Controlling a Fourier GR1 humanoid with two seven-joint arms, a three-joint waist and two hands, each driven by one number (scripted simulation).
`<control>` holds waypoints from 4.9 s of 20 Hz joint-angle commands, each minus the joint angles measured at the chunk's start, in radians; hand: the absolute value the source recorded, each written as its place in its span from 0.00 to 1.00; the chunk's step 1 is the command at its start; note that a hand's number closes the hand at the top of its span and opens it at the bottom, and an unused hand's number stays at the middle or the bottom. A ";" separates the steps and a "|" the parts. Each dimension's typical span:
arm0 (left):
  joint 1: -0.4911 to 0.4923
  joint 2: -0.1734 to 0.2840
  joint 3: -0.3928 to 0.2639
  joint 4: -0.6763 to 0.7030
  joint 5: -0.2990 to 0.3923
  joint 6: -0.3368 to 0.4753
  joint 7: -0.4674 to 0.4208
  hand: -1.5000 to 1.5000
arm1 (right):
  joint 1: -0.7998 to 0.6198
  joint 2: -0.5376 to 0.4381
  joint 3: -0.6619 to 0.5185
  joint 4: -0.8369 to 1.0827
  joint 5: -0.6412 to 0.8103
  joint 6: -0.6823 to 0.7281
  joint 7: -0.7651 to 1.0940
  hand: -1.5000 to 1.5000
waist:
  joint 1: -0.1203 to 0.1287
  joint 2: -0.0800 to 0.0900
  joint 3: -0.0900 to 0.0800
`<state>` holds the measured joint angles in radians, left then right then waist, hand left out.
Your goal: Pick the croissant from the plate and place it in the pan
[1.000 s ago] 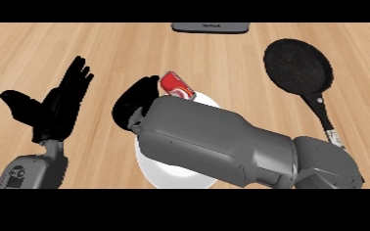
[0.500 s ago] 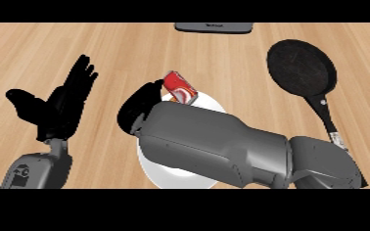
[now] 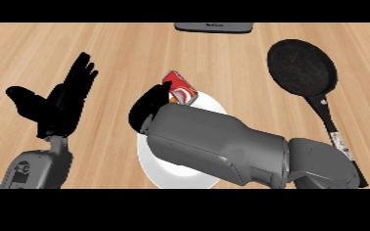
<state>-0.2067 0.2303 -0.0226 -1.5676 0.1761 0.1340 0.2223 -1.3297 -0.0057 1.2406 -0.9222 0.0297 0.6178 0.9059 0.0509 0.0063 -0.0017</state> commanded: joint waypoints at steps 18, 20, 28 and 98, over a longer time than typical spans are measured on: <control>-0.045 -0.025 0.025 0.027 -0.005 -0.014 0.009 0.50 | 0.117 0.006 0.076 0.159 0.064 -0.110 -0.116 0.00 | 0.015 0.008 0.000; -0.024 -0.026 0.009 0.009 -0.037 0.002 0.016 0.50 | 0.123 0.006 0.066 0.122 0.054 -0.077 -0.101 0.00 | 0.003 0.003 0.001; -0.005 -0.012 0.042 0.019 -0.005 -0.045 -0.016 0.50 | 0.158 0.005 0.096 0.110 0.105 -0.162 -0.196 1.00 | 0.025 0.007 0.001; -0.009 -0.055 0.064 0.010 -0.054 -0.052 -0.004 0.50 | 0.417 -0.525 -1.060 0.644 0.393 -0.994 -1.017 0.00 | 0.002 0.018 0.005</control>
<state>-0.2037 0.1823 0.0470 -1.5672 0.1289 0.0781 0.2215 -0.8947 -0.5334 0.2387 -0.4010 0.4592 -0.4009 -0.1203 0.0467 0.0184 0.0021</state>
